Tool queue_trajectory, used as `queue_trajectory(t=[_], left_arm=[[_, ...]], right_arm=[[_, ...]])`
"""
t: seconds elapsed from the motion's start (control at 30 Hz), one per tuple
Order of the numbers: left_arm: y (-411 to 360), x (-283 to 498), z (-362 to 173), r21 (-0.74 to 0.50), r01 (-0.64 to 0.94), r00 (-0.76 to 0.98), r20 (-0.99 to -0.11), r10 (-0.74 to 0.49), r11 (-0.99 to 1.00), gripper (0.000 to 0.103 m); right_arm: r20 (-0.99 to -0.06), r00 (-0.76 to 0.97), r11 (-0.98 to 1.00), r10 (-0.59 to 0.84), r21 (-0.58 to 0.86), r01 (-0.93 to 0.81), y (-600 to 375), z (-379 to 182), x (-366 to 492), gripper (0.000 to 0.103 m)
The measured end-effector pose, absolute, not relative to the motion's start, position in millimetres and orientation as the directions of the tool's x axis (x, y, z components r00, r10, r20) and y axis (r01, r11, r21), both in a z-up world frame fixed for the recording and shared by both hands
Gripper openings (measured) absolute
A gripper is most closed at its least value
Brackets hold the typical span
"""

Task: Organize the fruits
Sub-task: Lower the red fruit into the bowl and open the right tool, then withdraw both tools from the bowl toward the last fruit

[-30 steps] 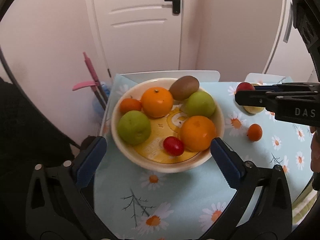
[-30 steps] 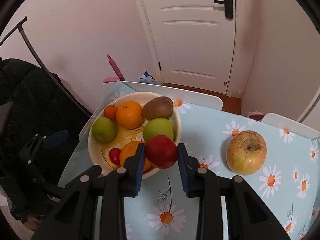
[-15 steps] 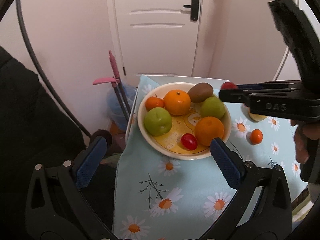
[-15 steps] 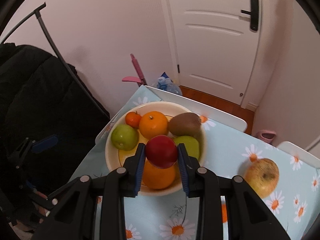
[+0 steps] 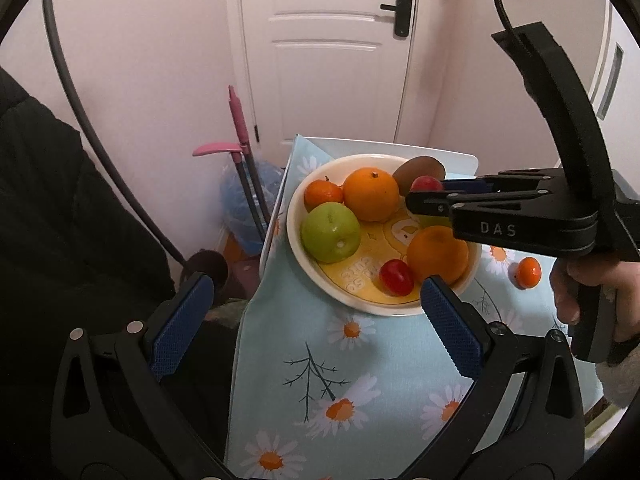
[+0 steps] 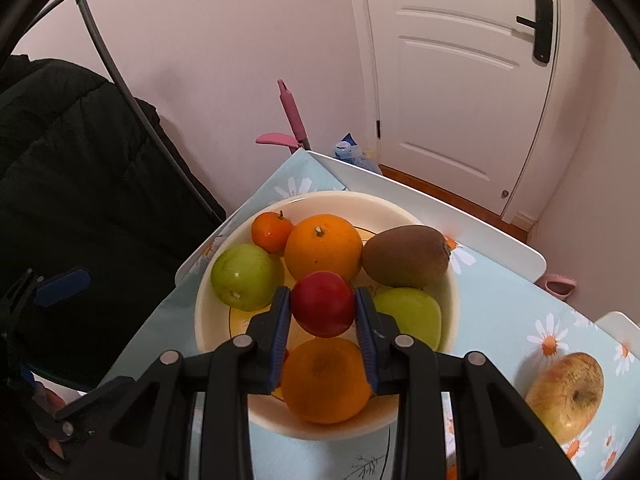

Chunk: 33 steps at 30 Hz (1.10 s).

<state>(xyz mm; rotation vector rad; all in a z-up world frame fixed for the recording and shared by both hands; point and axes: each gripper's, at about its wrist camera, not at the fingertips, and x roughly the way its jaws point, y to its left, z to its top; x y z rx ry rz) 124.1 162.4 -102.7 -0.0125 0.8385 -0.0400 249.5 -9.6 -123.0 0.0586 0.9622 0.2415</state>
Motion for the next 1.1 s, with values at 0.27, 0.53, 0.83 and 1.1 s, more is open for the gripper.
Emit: queue_trajectory(t=[0.27,0.53,0.83,1.1], left_arm=[[163,120,-101,-0.035,0.044,0.664,-0.745,-0.055,0.998,0.103],[165,115,-86,-0.03,0.074,0.673,-0.736,-0.072,0.997,0.103],[156,115,-60,-0.033,0.135,0.702,-0.702,-0.119,0.99,0.103],[123,114,-44,-0.036,0.201,0.71,-0.683,-0.171,0.979,0.103]], right_arm=[[-0.771,0.592,0.971,0.235,0.162,-0.175,-10,-109,241,0.094],[-0.773,0.601,0.979,0.201,0.168,-0.111,-23,-99,222,0.103],[-0.771,0.629,0.993,0.1,0.112,-0.021,-45,-69,185,0.103],[-0.772,0.636,0.996,0.013,0.063,0.057,-80,-46,148,0.103]])
